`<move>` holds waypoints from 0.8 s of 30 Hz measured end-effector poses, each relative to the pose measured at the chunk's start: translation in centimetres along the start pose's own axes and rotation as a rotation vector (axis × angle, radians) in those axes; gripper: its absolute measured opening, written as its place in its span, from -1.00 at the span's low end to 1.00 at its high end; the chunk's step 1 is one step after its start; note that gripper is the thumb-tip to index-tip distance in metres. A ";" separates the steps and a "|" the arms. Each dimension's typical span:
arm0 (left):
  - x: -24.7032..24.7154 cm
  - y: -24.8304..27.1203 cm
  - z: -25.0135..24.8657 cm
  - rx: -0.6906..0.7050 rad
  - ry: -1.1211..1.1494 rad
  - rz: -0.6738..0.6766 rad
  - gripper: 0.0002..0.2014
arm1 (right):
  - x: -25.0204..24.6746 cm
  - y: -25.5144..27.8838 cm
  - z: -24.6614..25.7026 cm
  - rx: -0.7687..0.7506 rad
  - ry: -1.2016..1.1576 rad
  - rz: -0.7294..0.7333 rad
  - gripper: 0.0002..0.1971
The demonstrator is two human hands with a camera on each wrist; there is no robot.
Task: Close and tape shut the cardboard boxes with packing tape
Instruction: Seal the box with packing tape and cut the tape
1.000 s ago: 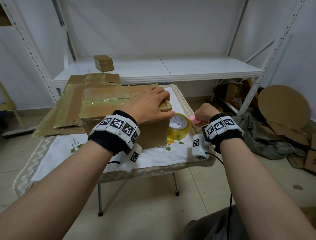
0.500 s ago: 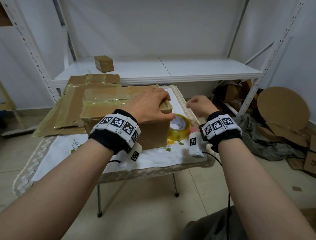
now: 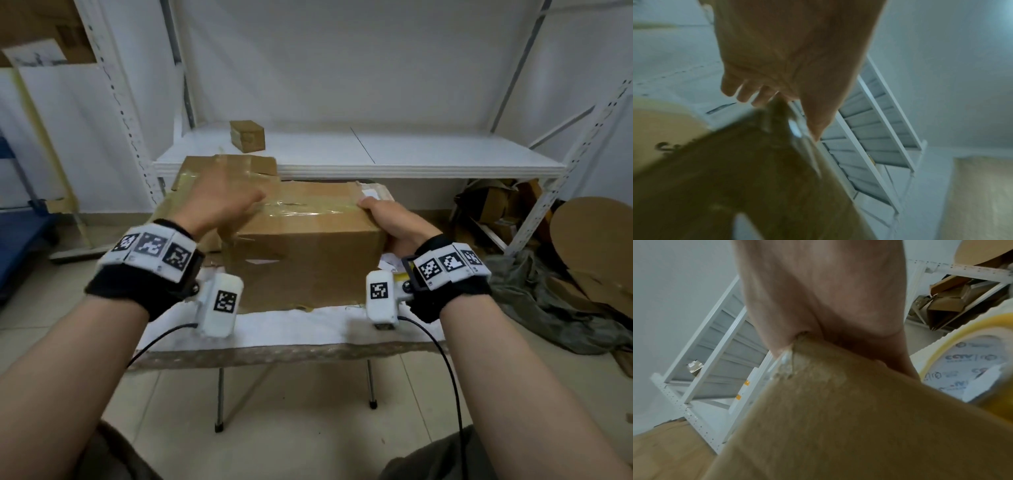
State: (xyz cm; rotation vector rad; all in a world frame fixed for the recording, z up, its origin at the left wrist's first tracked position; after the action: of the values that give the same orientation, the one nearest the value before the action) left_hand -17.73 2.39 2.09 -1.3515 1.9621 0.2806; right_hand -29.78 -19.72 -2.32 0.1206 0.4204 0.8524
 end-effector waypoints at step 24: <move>1.5 -0.9 10.8 -0.503 0.494 0.378 -0.11 | -0.3 -0.8 -0.8 0.101 -0.208 0.064 -0.29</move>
State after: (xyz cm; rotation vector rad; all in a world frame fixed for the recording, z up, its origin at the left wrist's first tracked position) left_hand -12.49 6.83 -6.37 -1.4382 2.6950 0.7143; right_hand -29.74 -20.54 -3.19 0.3148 0.2651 0.8713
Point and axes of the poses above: each hand's wrist, its own y-axis away from the middle knuckle, its own x-axis out of the palm, z = x × y, the point moved 2 cm from there along -y, towards the middle knuckle, and after that the axes turned 7 degrees about -z, right-handed, at the moved point
